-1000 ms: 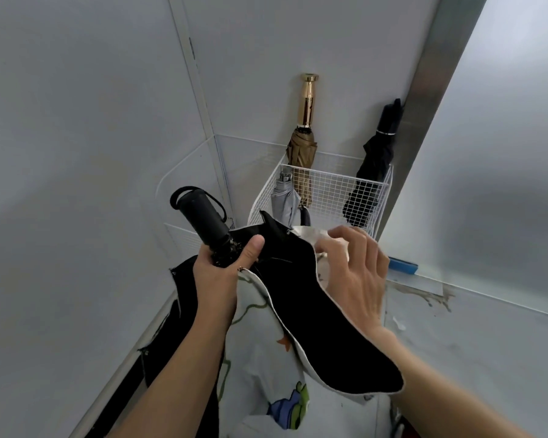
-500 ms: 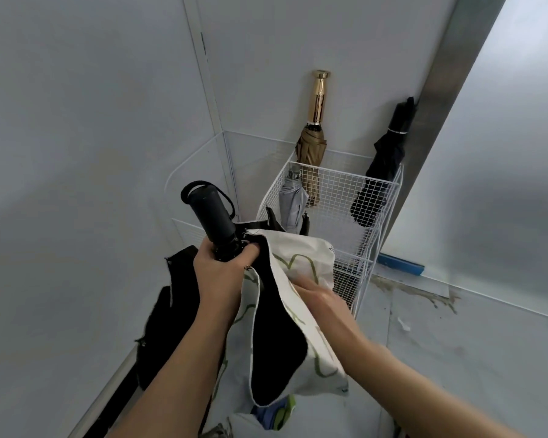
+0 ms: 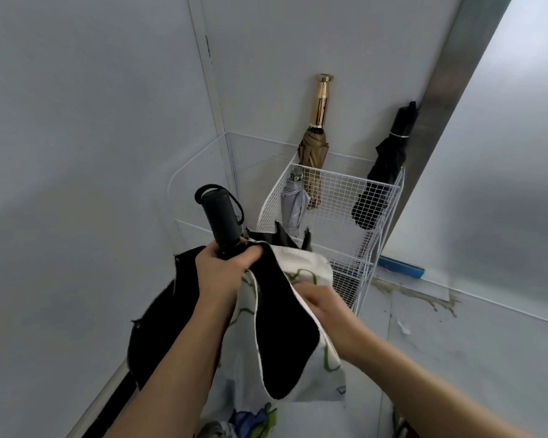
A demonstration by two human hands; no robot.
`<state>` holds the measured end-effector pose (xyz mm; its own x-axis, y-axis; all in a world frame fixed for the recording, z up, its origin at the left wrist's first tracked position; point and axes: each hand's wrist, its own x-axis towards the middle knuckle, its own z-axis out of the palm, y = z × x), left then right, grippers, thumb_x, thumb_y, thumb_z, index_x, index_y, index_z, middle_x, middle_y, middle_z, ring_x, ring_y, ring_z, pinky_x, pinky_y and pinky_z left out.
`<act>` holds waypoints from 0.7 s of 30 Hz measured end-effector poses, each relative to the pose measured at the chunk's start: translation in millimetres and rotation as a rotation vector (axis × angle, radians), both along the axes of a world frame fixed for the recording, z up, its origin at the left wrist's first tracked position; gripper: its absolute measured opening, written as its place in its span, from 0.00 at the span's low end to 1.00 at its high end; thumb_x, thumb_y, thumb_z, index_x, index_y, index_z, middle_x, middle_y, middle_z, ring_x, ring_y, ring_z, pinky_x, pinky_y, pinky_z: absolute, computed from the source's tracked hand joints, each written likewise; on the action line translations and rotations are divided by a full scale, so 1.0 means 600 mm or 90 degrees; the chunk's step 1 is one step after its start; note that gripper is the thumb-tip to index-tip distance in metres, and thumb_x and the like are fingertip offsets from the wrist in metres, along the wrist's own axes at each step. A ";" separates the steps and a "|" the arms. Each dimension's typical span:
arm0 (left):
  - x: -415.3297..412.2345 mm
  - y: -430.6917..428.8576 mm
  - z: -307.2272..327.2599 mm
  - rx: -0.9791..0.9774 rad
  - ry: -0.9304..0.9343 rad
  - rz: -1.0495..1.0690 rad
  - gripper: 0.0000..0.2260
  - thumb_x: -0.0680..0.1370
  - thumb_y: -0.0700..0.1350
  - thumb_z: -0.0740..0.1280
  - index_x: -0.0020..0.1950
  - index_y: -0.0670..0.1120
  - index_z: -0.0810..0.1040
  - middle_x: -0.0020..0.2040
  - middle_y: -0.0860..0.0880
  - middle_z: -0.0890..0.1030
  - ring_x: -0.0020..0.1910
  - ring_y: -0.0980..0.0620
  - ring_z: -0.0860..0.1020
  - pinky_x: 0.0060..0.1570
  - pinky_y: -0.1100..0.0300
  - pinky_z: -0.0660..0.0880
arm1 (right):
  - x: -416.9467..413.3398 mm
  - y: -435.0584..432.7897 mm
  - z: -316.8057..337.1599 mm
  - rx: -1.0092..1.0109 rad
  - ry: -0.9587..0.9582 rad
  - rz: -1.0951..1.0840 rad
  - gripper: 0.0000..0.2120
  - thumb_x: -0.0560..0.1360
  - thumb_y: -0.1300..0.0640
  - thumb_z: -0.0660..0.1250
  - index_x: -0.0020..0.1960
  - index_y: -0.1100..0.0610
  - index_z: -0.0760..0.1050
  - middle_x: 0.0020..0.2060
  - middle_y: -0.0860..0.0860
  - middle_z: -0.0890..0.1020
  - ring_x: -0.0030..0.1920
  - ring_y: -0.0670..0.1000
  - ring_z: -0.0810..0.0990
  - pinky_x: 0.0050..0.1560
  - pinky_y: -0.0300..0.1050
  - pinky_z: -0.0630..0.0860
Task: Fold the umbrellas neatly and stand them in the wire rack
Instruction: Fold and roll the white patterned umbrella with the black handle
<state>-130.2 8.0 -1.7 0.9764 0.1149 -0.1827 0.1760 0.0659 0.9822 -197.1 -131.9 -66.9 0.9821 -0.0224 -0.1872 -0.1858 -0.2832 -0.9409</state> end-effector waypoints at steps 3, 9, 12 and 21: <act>0.002 0.000 -0.007 0.046 -0.030 0.071 0.11 0.70 0.33 0.74 0.37 0.46 0.78 0.33 0.51 0.79 0.24 0.66 0.75 0.28 0.75 0.70 | -0.025 -0.025 0.055 0.124 -0.177 -0.185 0.18 0.78 0.39 0.62 0.53 0.52 0.82 0.46 0.45 0.85 0.49 0.45 0.82 0.47 0.39 0.78; 0.024 0.023 -0.020 0.041 0.049 0.153 0.06 0.70 0.37 0.75 0.41 0.45 0.79 0.35 0.48 0.79 0.35 0.49 0.77 0.38 0.62 0.74 | -0.064 -0.016 0.094 -0.294 -0.633 -0.148 0.12 0.71 0.51 0.72 0.40 0.60 0.79 0.39 0.50 0.79 0.41 0.49 0.77 0.39 0.39 0.74; 0.019 0.021 -0.016 0.014 0.070 0.150 0.08 0.71 0.36 0.74 0.38 0.46 0.78 0.34 0.47 0.78 0.33 0.49 0.76 0.34 0.62 0.74 | -0.077 0.011 0.067 -0.310 -0.554 -0.044 0.12 0.74 0.53 0.72 0.34 0.56 0.78 0.32 0.44 0.77 0.31 0.43 0.74 0.29 0.40 0.73; -0.030 -0.020 0.005 -0.069 0.038 -0.011 0.07 0.73 0.40 0.75 0.39 0.42 0.79 0.30 0.49 0.78 0.30 0.54 0.78 0.30 0.67 0.75 | -0.038 -0.001 0.022 -0.284 -0.208 -0.085 0.19 0.66 0.32 0.63 0.42 0.45 0.81 0.38 0.39 0.80 0.40 0.42 0.79 0.43 0.48 0.79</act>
